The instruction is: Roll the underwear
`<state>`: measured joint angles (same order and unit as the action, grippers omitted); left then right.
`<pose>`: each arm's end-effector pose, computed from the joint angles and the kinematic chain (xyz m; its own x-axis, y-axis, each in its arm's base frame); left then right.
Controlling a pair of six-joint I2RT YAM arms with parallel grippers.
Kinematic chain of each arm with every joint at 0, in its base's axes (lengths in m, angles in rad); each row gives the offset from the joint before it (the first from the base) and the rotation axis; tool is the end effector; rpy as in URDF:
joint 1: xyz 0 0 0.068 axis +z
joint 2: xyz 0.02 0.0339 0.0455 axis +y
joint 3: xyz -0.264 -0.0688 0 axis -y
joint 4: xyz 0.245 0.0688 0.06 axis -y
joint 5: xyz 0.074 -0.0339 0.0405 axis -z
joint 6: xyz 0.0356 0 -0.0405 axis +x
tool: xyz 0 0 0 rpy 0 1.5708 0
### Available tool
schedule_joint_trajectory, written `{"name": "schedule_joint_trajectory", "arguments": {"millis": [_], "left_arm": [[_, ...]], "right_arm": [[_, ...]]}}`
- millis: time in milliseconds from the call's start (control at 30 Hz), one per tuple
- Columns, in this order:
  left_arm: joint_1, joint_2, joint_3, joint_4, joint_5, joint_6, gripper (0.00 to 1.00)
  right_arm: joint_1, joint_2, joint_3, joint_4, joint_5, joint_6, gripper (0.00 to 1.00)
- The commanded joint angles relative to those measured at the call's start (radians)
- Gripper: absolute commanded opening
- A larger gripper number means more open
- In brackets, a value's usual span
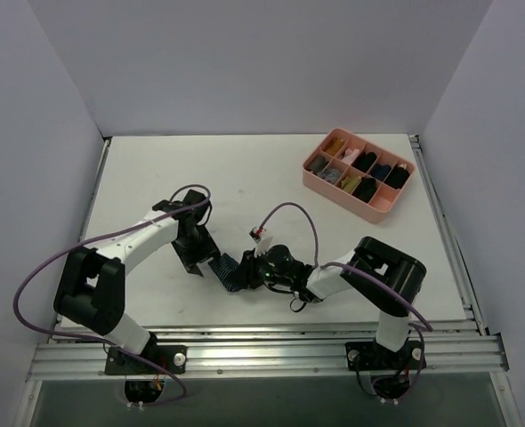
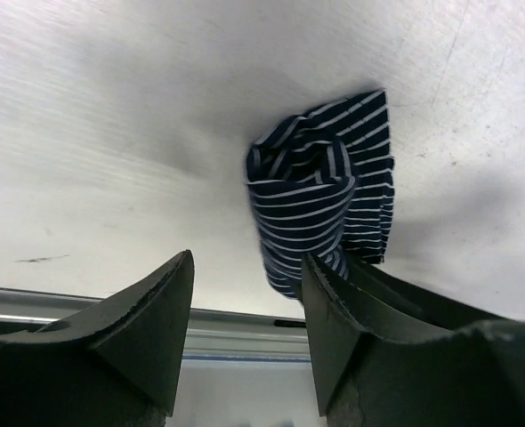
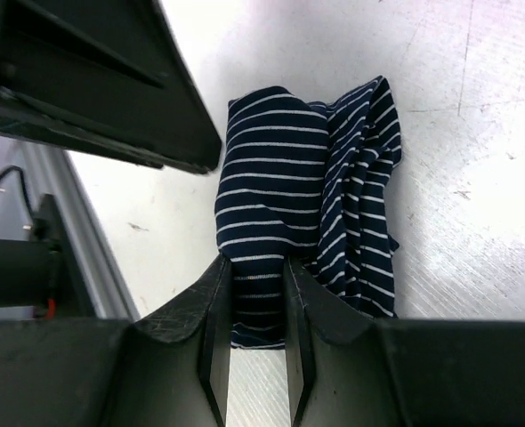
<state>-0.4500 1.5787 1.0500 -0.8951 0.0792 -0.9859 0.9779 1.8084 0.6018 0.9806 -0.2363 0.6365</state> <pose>0.2508 -0.1243 0.1974 -0.8620 -0.5066 -0.0156 -0.4975 0.8516 -0.1653 0.1782 0.2794 0.1382 -0.6557 0.0610 -0.7525 -0.6765 0.3952 0.6215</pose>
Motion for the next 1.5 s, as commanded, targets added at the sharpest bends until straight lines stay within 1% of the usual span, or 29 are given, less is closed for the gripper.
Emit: {"name": "schedule_joint_trajectory", "arguments": {"millis": [0, 67, 167, 300, 333, 433, 500, 667, 800, 900, 1000, 1067, 1100, 1133, 1167, 1200, 1233, 1267, 1333, 1367, 1400, 1467], "left_arm": [[0.013, -0.039, 0.039, -0.094, -0.105, 0.013, 0.6], [0.013, -0.049, 0.036, -0.091, -0.116, 0.019, 0.61], [0.013, -0.08, 0.005, -0.033, -0.099, 0.03, 0.62], [0.011, -0.121, -0.041, 0.099, -0.067, 0.033, 0.62], [0.011, -0.135, -0.057, 0.123, -0.035, 0.033, 0.63], [0.01, -0.148, -0.077, 0.203, -0.003, 0.032, 0.63], [0.004, -0.144, -0.096, 0.251, 0.025, 0.029, 0.63], [-0.016, -0.108, -0.122, 0.297, 0.051, 0.027, 0.63], [-0.033, -0.085, -0.136, 0.306, 0.034, 0.024, 0.63], [-0.042, -0.062, -0.145, 0.346, 0.034, 0.02, 0.63], [-0.053, -0.007, -0.136, 0.363, 0.03, 0.024, 0.61], [-0.064, 0.049, -0.117, 0.363, 0.04, 0.039, 0.58], [-0.068, 0.064, -0.111, 0.345, 0.039, 0.044, 0.49], [-0.073, 0.091, -0.104, 0.332, 0.034, 0.047, 0.43], [-0.081, 0.102, -0.094, 0.315, 0.025, 0.053, 0.38], [-0.084, 0.11, -0.091, 0.309, 0.024, 0.056, 0.3], [-0.088, 0.128, -0.087, 0.306, 0.025, 0.062, 0.27], [-0.095, 0.138, -0.07, 0.28, 0.018, 0.072, 0.24], [-0.113, 0.164, -0.045, 0.243, -0.001, 0.079, 0.17], [-0.121, 0.173, -0.032, 0.208, -0.018, 0.09, 0.15], [-0.136, 0.182, -0.003, 0.188, -0.025, 0.093, 0.14], [-0.151, 0.214, 0.03, 0.132, -0.042, 0.099, 0.11]], "right_arm": [[-0.03, 0.147, -0.146, -0.127, -0.083, 0.095, 0.0], [-0.047, 0.177, -0.166, -0.096, -0.098, 0.112, 0.0], [-0.064, 0.213, -0.177, -0.085, -0.112, 0.112, 0.0], [-0.09, 0.262, -0.206, -0.017, -0.139, 0.135, 0.0], [-0.088, 0.276, -0.206, -0.017, -0.141, 0.134, 0.01], [-0.094, 0.296, -0.208, -0.026, -0.141, 0.127, 0.01], [-0.103, 0.301, -0.215, -0.017, -0.144, 0.127, 0.01], [-0.122, 0.313, -0.215, -0.013, -0.158, 0.13, 0.02], [-0.143, 0.31, -0.214, -0.016, -0.17, 0.127, 0.03], [-0.148, 0.305, -0.215, -0.02, -0.173, 0.123, 0.03], [-0.153, 0.301, -0.214, -0.025, -0.179, 0.124, 0.03], [-0.169, 0.281, -0.214, -0.048, -0.176, 0.114, 0.05], [-0.177, 0.257, -0.211, -0.068, -0.173, 0.105, 0.06], [-0.183, 0.243, -0.194, -0.092, -0.173, 0.089, 0.08], [-0.186, 0.227, -0.18, -0.159, -0.172, 0.072, 0.09], [-0.189, 0.194, -0.166, -0.198, -0.16, 0.039, 0.11], [-0.189, 0.174, -0.152, -0.236, -0.15, 0.023, 0.18], [-0.189, 0.149, -0.122, -0.319, -0.14, 0.006, 0.2], [-0.192, 0.069, -0.091, -0.39, -0.115, -0.04, 0.25], [-0.193, 0.039, -0.053, -0.467, -0.103, -0.055, 0.26], [-0.193, -0.016, -0.03, -0.506, -0.091, -0.07, 0.27], [-0.193, -0.064, 0.021, -0.613, -0.051, -0.125, 0.3]]}}
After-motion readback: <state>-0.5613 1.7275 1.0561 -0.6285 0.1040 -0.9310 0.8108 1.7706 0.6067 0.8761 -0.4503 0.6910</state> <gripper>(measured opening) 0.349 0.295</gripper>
